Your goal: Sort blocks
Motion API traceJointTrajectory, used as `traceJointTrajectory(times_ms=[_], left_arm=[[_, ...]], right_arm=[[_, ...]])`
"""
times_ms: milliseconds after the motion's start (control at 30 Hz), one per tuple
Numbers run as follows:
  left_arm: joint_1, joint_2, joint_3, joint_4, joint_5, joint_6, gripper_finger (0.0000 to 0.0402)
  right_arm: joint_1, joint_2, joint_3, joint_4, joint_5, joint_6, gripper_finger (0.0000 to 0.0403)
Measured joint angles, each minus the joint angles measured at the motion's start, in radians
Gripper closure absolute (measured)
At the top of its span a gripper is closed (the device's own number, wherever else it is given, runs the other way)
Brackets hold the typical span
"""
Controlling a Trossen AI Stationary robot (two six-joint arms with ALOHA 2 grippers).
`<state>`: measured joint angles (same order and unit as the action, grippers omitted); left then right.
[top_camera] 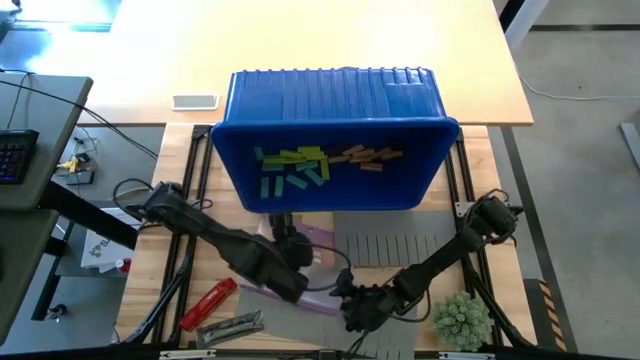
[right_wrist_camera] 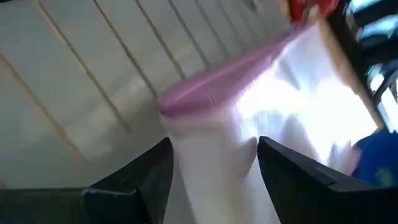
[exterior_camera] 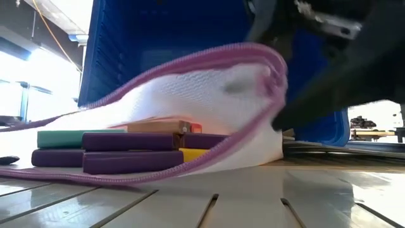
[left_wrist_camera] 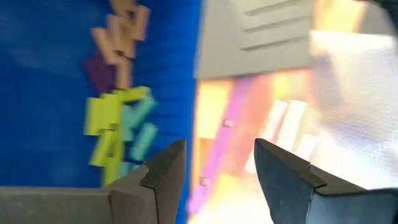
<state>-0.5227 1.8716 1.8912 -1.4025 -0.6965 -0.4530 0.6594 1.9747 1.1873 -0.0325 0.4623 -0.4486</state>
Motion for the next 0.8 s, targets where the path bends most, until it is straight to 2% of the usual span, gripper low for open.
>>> traceJointTrajectory(times_ms=[167, 333, 433, 533, 667, 800], left_arm=[[-0.018, 0.052, 0.002, 0.044, 0.029, -0.064, 0.0234], [-0.033, 0.059, 0.001, 0.043, 0.017, -0.170, 0.0234], [-0.047, 0.057, 0.002, 0.032, 0.013, -0.174, 0.0234], [-0.068, 0.047, 0.002, 0.006, 0.016, -0.197, 0.0234], [-0.100, 0.000, 0.002, -0.042, 0.003, -0.264, 0.0234], [-0.131, -0.053, 0.002, -0.077, -0.009, -0.326, 0.0234]], right_arm=[[0.004, 0.000, -0.034, -0.005, 0.000, 0.156, 0.0190], [0.002, 0.039, -0.044, 0.027, 0.012, 0.132, 0.0208], [-0.004, 0.078, -0.044, 0.078, 0.011, 0.104, 0.0246], [-0.004, 0.099, -0.044, 0.127, 0.052, 0.088, 0.0302], [-0.005, 0.093, 0.002, 0.065, 0.135, 0.090, 0.0387], [-0.012, 0.063, 0.100, -0.007, 0.224, 0.147, 0.0392]])
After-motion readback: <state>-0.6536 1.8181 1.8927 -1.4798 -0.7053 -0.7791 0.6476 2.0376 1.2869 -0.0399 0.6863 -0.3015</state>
